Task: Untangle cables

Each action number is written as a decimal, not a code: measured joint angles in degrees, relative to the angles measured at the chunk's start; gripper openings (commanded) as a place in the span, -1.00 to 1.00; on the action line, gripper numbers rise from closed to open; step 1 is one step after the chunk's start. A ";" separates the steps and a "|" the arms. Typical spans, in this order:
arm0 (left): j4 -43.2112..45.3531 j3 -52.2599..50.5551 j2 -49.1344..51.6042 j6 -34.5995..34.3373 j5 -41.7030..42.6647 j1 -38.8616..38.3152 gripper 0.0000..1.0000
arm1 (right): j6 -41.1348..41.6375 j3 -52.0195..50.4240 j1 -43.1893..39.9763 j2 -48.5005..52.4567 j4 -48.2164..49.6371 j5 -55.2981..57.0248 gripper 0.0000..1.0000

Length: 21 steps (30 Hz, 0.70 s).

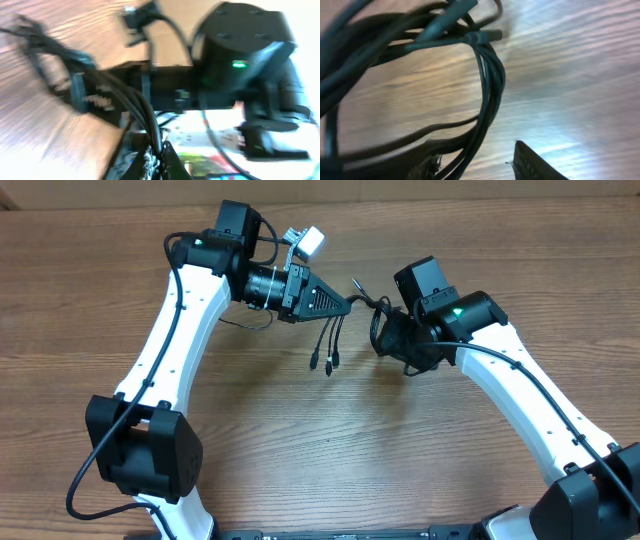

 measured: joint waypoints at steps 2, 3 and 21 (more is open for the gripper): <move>-0.68 0.00 0.00 -0.28 -6.01 -0.13 -0.92 | -3.26 0.00 -0.22 0.00 -0.44 0.55 0.03; -0.90 0.00 0.00 -0.28 -8.20 -0.33 -0.92 | -5.57 0.00 -0.24 0.00 -0.42 0.26 0.05; 3.43 0.00 0.00 -14.43 -24.96 -4.76 -0.92 | -14.45 -3.32 -0.48 -5.88 8.90 -14.23 0.08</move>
